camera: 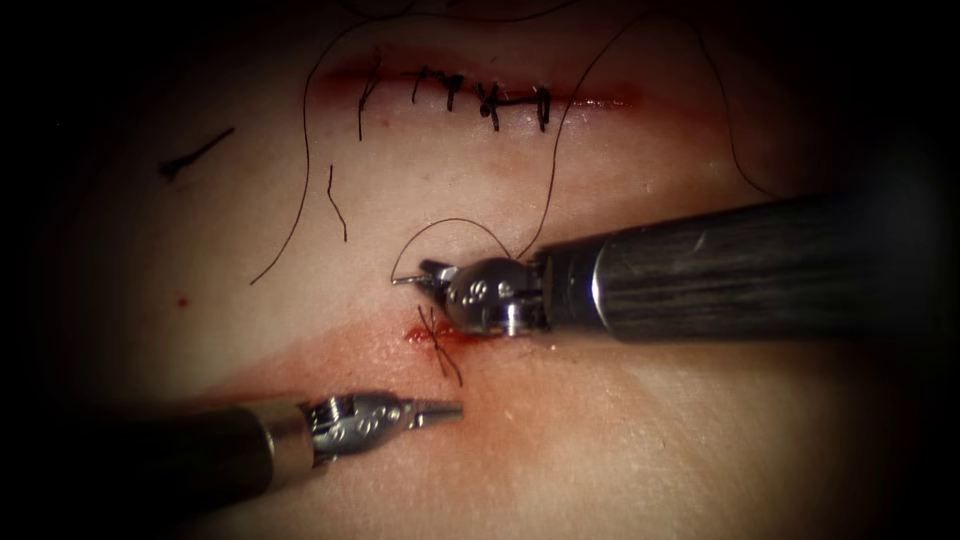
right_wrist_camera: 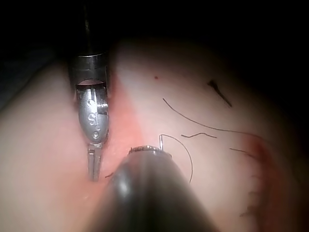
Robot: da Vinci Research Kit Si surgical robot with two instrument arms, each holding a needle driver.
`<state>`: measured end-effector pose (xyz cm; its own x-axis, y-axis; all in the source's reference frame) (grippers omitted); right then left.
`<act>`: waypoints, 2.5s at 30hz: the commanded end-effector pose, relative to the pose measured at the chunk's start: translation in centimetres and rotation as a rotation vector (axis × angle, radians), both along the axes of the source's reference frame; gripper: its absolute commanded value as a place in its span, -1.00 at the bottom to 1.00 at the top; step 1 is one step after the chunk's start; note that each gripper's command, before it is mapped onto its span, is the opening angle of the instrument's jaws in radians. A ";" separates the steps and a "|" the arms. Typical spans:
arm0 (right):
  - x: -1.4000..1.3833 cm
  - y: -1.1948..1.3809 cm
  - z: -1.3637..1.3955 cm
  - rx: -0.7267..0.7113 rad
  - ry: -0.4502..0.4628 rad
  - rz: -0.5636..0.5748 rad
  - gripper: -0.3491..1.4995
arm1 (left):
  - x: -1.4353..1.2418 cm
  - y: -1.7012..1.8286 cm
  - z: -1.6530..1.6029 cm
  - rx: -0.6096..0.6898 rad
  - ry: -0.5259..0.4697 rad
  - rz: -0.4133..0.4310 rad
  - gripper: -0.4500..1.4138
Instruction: Wound Closure
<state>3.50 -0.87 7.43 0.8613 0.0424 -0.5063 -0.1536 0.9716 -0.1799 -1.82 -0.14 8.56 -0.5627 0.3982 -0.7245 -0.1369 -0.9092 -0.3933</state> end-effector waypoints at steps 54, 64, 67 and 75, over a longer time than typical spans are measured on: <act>-0.30 0.45 0.23 0.388 0.630 -0.381 -1.00 | -0.09 -0.05 0.06 0.002 -0.001 -0.001 -1.00; -0.33 0.49 0.36 0.413 0.716 -0.541 -1.00 | -0.09 -0.06 0.05 0.002 -0.001 -0.001 -1.00; -0.31 0.45 0.34 0.427 0.742 -0.571 -1.00 | -0.09 -0.06 0.05 0.002 -0.001 -0.001 -1.00; -0.25 0.29 0.32 0.494 0.768 -0.575 -1.00 | -0.10 -0.06 0.05 0.002 -0.001 -0.001 -1.00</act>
<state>3.20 -0.53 7.69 0.2763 0.0772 -0.9580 0.4447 0.8734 0.1986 -1.86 -0.15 8.55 -0.5625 0.3995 -0.7239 -0.1396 -0.9088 -0.3931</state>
